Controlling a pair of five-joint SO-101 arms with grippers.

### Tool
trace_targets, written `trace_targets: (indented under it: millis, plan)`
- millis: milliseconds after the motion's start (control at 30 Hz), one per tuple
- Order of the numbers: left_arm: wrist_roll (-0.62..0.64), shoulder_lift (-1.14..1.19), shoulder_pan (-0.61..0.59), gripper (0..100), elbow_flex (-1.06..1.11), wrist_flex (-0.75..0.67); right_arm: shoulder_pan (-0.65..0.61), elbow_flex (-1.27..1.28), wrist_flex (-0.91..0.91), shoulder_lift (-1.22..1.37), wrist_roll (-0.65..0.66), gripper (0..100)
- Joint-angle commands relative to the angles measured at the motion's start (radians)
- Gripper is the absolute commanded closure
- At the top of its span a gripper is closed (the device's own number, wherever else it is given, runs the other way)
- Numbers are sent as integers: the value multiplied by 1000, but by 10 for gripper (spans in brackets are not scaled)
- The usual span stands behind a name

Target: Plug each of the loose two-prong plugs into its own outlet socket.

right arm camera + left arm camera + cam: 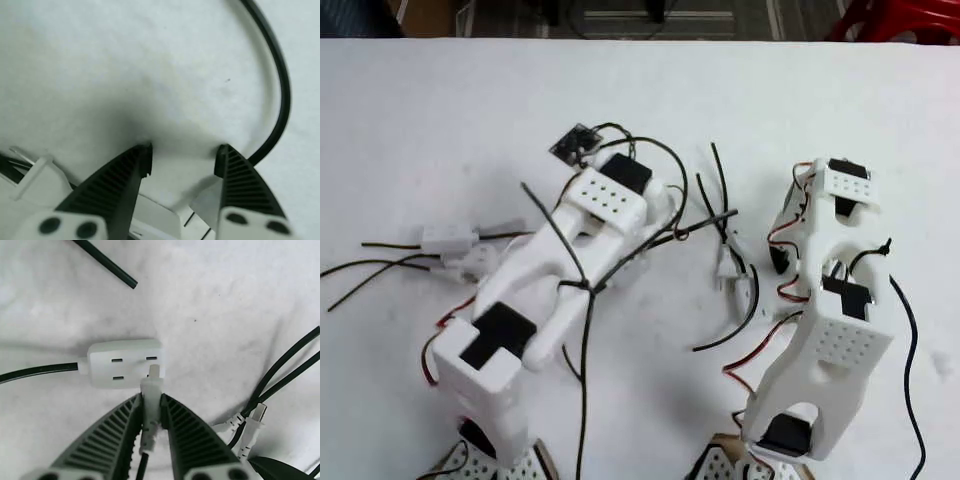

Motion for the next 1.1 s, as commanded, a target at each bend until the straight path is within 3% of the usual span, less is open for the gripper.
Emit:
trace_targets:
  millis: [0, 200, 400, 567, 1067]
  plan:
    - [-9, 39, -18, 976, -15, -21, 7, -34, 2, 2, 2, 789]
    - [-11, 105, -41, 976, -32, -32, 7, -34, 2, 4, 2, 789]
    - [-11, 113, -45, 976, -106, 55, 7, -34, 2, 4, 2, 789]
    - [-87, 116, -79, 976, -104, 60, 7, -34, 2, 4, 2, 789]
    - [-259, 114, -73, 976, -109, 278, 7, -34, 2, 4, 2, 789]
